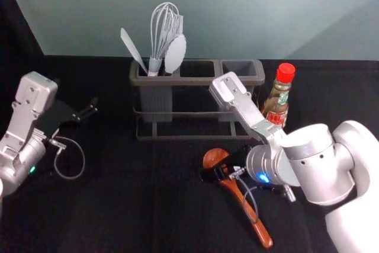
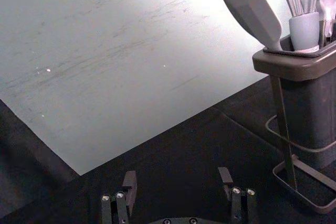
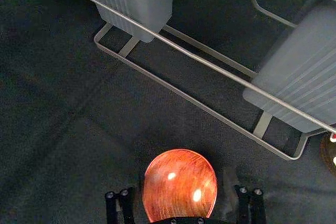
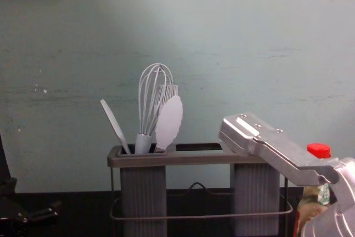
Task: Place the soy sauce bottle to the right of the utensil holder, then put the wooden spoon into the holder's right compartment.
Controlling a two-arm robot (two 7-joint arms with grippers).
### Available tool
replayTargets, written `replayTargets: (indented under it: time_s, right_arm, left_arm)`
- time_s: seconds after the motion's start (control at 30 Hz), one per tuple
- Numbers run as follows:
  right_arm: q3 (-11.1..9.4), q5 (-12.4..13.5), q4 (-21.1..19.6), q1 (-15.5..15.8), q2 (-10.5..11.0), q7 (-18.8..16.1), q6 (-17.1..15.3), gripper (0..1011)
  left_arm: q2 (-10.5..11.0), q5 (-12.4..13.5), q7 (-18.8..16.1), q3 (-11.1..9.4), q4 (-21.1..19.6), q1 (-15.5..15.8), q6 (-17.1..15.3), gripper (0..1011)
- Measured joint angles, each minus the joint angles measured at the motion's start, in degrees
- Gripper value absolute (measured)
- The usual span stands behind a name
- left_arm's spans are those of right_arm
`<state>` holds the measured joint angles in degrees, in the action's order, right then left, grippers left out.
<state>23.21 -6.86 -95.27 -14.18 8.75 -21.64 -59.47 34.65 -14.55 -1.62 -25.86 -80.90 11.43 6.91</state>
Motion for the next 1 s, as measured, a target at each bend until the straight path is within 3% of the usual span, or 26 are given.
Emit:
replayTargets:
  time_s: [0.67,0.87,1.0]
  right_arm:
    - [-0.7,-2.6,0.4,0.6,-1.6,-0.9,-0.4,1000]
    - [-0.9,-3.4,0.0,1.0,-1.7,-1.3,-0.4,863]
    - [-1.0,-3.9,-0.4,1.2,-1.7,-1.5,-0.4,840]
  left_arm:
    - [0.0,0.0,0.0,0.0,0.0,0.0,0.0,1011]
    - [0.0,0.0,0.0,0.0,0.0,0.0,0.0,1011]
    - [0.0,0.0,0.0,0.0,0.0,0.0,0.0,1011]
